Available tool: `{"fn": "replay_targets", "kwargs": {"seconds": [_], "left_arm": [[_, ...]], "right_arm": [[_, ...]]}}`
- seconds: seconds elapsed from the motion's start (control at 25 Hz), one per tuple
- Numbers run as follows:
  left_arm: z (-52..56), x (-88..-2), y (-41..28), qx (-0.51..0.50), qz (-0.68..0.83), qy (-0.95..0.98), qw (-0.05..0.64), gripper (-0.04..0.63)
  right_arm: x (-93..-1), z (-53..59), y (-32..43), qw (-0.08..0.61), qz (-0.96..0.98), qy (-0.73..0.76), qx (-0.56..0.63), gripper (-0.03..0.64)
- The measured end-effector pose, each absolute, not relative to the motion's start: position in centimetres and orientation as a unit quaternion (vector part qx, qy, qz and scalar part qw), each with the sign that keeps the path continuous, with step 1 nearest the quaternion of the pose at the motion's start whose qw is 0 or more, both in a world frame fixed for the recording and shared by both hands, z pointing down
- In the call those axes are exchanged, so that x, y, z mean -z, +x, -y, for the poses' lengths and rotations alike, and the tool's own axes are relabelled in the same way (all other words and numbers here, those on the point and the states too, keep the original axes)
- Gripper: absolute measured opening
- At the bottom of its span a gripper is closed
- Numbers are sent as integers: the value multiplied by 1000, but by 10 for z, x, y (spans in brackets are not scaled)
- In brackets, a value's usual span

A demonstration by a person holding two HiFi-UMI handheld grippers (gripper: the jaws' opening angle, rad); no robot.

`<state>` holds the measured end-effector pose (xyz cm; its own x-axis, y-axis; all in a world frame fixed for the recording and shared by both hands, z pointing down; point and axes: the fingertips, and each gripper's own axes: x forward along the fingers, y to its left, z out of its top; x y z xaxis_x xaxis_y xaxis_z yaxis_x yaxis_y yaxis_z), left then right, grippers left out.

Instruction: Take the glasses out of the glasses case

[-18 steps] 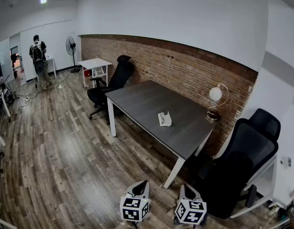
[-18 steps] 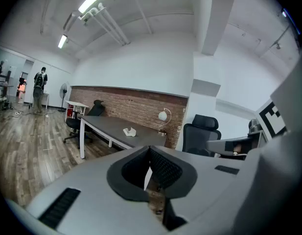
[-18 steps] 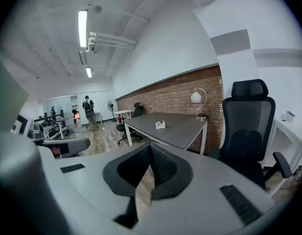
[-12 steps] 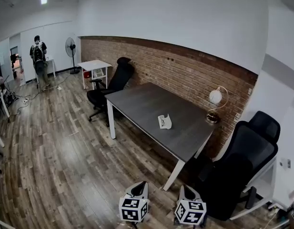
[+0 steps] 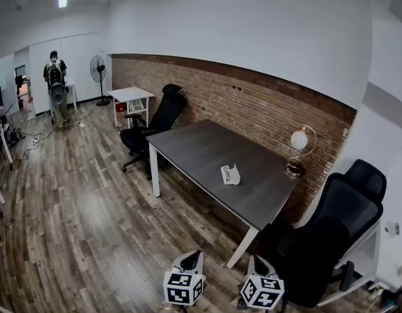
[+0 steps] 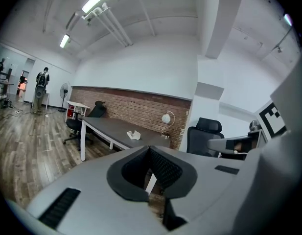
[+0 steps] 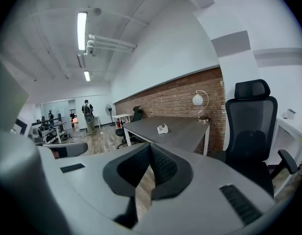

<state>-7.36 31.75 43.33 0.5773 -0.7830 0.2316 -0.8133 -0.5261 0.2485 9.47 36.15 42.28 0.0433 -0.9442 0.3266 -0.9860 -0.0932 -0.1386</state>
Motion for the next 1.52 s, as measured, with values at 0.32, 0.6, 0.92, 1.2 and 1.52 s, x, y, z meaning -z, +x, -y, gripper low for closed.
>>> {"fn": "replay_targets", "kwargs": {"seconds": [0.32, 0.6, 0.92, 1.2, 1.52], "left_arm": [[-305, -448, -74, -68, 448, 876, 166, 17], [-256, -454, -69, -67, 470, 865, 166, 17], [-175, -442, -37, -48, 485, 858, 161, 17], [-120, -436, -4, -47, 490, 856, 160, 17], [-71, -435, 31, -51, 503, 850, 148, 17]], "right_arm": [[-449, -345, 93, 58, 665, 713, -214, 32], [-461, -295, 109, 54, 669, 706, -227, 32], [-442, -213, 137, 60, 687, 696, -202, 32], [-434, -159, 174, 60, 688, 696, -199, 32], [-436, -105, 213, 50, 697, 686, -202, 32]]}}
